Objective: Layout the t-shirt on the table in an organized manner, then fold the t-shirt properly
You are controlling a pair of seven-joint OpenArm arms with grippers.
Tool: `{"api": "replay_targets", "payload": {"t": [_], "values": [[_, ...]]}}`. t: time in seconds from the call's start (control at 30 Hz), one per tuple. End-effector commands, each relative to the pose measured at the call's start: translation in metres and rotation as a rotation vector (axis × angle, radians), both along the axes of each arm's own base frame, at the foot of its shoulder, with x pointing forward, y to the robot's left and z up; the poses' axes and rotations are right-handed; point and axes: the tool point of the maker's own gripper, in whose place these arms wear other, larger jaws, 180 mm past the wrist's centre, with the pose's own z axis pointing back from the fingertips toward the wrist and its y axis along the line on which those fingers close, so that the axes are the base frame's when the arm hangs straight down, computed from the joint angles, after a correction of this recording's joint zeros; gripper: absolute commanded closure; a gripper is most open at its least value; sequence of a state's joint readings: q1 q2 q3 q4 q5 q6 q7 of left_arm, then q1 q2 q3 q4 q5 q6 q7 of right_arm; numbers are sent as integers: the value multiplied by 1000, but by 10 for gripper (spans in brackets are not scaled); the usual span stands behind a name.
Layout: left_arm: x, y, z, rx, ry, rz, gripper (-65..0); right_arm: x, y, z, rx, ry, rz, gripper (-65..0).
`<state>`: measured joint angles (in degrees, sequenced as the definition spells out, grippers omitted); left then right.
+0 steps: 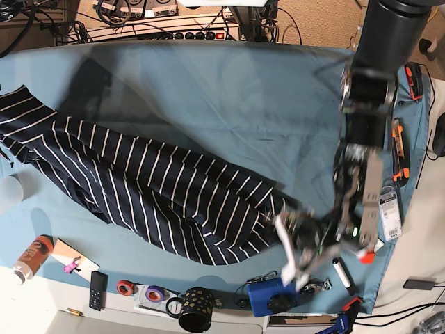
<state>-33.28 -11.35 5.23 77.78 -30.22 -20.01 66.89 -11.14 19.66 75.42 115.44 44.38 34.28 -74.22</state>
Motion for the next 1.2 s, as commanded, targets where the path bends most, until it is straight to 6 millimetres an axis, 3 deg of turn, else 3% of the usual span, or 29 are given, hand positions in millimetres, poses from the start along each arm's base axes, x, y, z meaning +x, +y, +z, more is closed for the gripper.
{"api": "replay_targets", "payload": {"t": [0.0,0.23,0.37,0.83,1.17], "values": [[7,-5,16,-39,-63,-12,-332,5,-2,19,-48,-50,16,0],[-29,-8,-48,-62,-120,-26,-332,8,1,21,-40,-65,31,0],[-47,-10,-71,-50,-80,-24,-332,7,1,20,-39,-63,31,0],[-40,-30,-59,-121,-138,-12,-332,7,1,19,-34,-53,30,0],[-26,-22,-84,-53,-95,69,-332,6,1,16,-29,-41,28,0]]}}
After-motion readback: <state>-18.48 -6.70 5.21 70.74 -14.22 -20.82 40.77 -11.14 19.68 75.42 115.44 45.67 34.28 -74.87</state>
